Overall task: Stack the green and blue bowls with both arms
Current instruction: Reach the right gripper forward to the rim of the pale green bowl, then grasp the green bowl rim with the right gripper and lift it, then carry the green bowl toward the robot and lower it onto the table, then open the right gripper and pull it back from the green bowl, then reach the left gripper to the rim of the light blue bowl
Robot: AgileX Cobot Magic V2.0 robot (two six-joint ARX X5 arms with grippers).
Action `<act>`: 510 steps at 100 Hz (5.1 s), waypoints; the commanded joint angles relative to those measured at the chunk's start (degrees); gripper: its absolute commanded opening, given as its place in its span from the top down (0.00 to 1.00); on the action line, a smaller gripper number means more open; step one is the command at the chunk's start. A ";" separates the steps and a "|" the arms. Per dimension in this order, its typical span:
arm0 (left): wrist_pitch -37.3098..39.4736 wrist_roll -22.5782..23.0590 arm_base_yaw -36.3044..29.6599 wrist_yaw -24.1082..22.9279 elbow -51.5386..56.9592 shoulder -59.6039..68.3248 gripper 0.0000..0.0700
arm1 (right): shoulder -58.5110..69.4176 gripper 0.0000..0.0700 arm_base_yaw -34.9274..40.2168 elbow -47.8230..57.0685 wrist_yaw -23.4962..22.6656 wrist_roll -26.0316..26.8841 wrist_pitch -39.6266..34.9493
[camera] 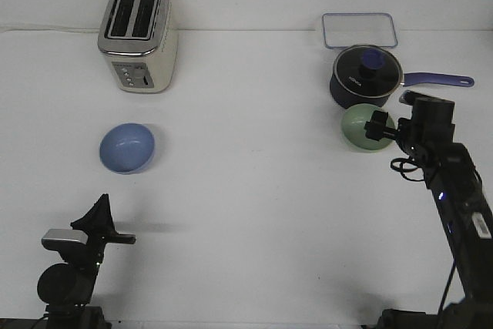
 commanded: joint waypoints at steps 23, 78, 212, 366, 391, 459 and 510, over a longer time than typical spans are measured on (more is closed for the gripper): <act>0.61 -0.35 0.07 -0.07 -1.05 -0.09 0.98 | 14.67 0.17 -2.21 6.10 -1.86 -2.14 0.87; 0.59 -0.35 0.07 -0.07 -1.05 -0.09 0.98 | 22.99 0.81 -3.26 6.10 -4.92 -2.16 4.15; 0.63 0.04 0.04 -0.09 -1.05 -0.09 0.98 | -24.33 1.00 22.67 -14.32 -19.08 1.49 -9.81; -4.24 -25.38 0.07 -0.07 3.13 0.07 0.98 | -35.47 0.53 33.00 -22.12 -4.66 -5.86 10.36; -11.89 -28.20 0.46 -0.63 10.40 6.78 0.98 | -52.59 0.53 32.72 -32.81 3.69 -6.43 11.37; -23.69 -20.09 4.68 2.73 51.63 64.15 0.16 | -59.19 0.53 32.76 -40.26 2.99 -6.32 10.38; -29.64 -13.14 8.63 2.75 59.54 84.50 0.17 | -59.19 0.53 32.76 -40.26 2.99 -6.84 9.42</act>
